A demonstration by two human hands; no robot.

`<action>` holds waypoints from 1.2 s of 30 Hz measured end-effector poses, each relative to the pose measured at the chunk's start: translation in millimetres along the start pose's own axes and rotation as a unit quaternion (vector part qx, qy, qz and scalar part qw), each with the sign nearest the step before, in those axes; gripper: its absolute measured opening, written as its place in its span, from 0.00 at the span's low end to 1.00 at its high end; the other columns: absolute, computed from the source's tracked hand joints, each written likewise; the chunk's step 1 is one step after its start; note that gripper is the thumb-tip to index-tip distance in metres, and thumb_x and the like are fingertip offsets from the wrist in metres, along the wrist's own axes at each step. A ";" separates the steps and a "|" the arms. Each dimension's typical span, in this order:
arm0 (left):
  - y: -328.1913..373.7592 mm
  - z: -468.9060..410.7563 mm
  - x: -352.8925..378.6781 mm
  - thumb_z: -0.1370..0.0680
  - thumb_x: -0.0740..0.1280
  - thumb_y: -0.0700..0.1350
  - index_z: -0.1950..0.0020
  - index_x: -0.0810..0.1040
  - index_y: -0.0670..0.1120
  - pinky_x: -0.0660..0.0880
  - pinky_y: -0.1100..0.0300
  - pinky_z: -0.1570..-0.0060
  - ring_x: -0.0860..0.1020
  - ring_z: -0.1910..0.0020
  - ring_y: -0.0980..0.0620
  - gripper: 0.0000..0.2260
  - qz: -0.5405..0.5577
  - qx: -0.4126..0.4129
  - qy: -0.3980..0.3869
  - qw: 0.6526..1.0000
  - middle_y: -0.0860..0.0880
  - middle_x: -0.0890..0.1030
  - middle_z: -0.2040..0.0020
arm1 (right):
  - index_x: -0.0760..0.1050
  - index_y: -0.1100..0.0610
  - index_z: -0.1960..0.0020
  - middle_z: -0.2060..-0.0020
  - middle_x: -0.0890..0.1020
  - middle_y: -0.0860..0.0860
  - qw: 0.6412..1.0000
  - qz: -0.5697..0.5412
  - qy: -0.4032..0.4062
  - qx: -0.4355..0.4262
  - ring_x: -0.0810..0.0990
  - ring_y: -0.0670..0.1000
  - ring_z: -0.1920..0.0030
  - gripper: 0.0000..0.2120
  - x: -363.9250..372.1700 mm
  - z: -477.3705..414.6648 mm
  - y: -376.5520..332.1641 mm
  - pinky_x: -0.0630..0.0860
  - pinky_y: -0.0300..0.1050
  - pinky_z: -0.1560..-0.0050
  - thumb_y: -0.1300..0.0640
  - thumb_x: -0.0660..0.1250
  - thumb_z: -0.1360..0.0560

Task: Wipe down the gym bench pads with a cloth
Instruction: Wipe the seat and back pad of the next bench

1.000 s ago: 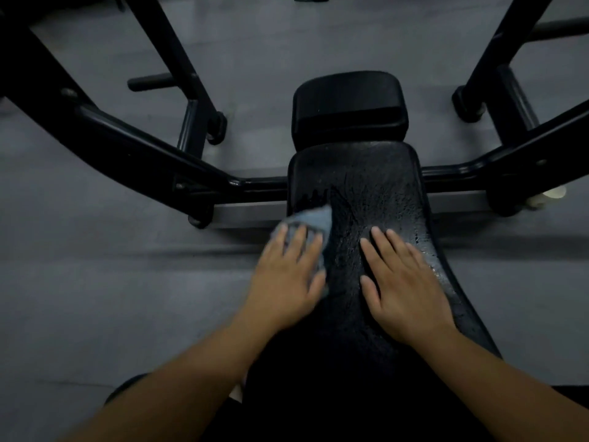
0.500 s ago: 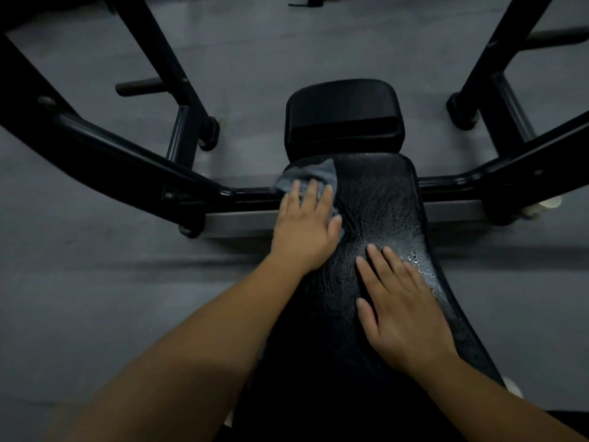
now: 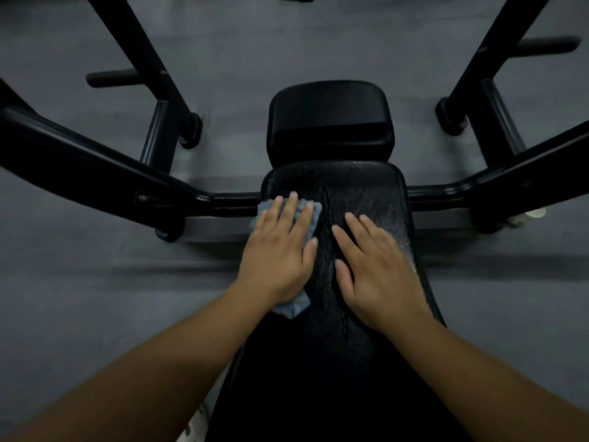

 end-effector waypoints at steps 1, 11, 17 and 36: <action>-9.5 -22.8 -7.5 0.19 0.44 0.59 0.18 0.53 0.48 0.50 0.47 0.22 0.51 0.20 0.42 0.31 -0.002 -0.016 0.017 1.000 0.43 0.53 0.18 | 0.61 0.52 0.21 0.21 0.60 0.52 1.000 -0.005 0.000 0.000 0.55 0.53 0.21 0.28 -0.6 0.2 -0.2 0.54 0.52 0.23 0.45 0.50 0.19; 21.8 -40.8 -15.6 0.16 0.49 0.54 0.19 0.59 0.48 0.52 0.51 0.22 0.56 0.20 0.49 0.26 0.012 0.277 -0.035 0.960 0.46 0.58 0.19 | 0.67 0.53 0.24 0.23 0.64 0.53 1.000 -0.024 0.016 -0.002 0.59 0.54 0.22 0.27 -4.5 -4.6 0.1 0.57 0.53 0.24 0.46 0.53 0.21; 23.4 -81.6 -22.8 0.21 0.42 0.55 0.20 0.61 0.44 0.58 0.48 0.25 0.60 0.22 0.44 0.31 0.005 0.046 0.023 0.999 0.44 0.61 0.20 | 0.67 0.53 0.25 0.23 0.64 0.52 0.998 -0.049 0.025 -0.001 0.59 0.53 0.22 0.27 -6.8 -5.6 2.2 0.55 0.51 0.24 0.49 0.53 0.22; 35.6 112.8 -23.2 0.21 0.54 0.45 0.22 0.65 0.43 0.54 0.57 0.23 0.59 0.21 0.50 0.26 0.233 -0.031 0.069 0.970 0.47 0.62 0.21 | 0.67 0.58 0.25 0.24 0.65 0.59 0.990 -0.140 0.000 0.028 0.61 0.58 0.24 0.30 -14.5 87.4 -40.2 0.54 0.51 0.24 0.46 0.52 0.24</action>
Point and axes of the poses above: each hand's wrist, its own z-axis away from the middle knuckle, its own x-axis out of the palm, y = z × x, the point moved 8 cm from there along -z, towards the middle knuckle
